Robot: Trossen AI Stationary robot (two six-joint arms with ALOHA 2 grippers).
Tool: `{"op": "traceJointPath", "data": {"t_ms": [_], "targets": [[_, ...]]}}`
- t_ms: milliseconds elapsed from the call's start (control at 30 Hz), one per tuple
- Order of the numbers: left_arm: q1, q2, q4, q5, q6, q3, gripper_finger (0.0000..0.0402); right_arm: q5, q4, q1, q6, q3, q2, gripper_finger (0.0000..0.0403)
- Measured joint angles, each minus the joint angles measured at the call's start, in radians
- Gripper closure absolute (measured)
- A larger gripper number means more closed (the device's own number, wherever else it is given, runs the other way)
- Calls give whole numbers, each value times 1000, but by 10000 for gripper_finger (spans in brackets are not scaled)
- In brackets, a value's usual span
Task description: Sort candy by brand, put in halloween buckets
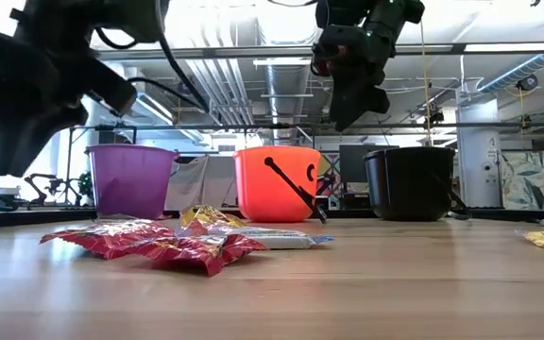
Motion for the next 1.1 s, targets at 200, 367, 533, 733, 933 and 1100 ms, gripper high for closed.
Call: {"op": "traceJointPath", "data": {"t_ms": [200,367,533,733,933,1100], "targets": [[-15,44,40,132,0,0,222,1,13,0,-9,-5,0,270],[-42,67,40,72,12,-2,177,0,22,0,-9,-5,0,275],[-64,102,45,105,61,-13,146,0,23,0,-9,-5,0,272],[-70,163,56,55,121,-34,144,1,28,0,-12,-7,0,269],[-72,227,99,57,188,-47,154,6,28,0,-12,-8,0,275],[-73,233,115,58,189,-45,163,29,28,0,-8,-8,0,271]]}}
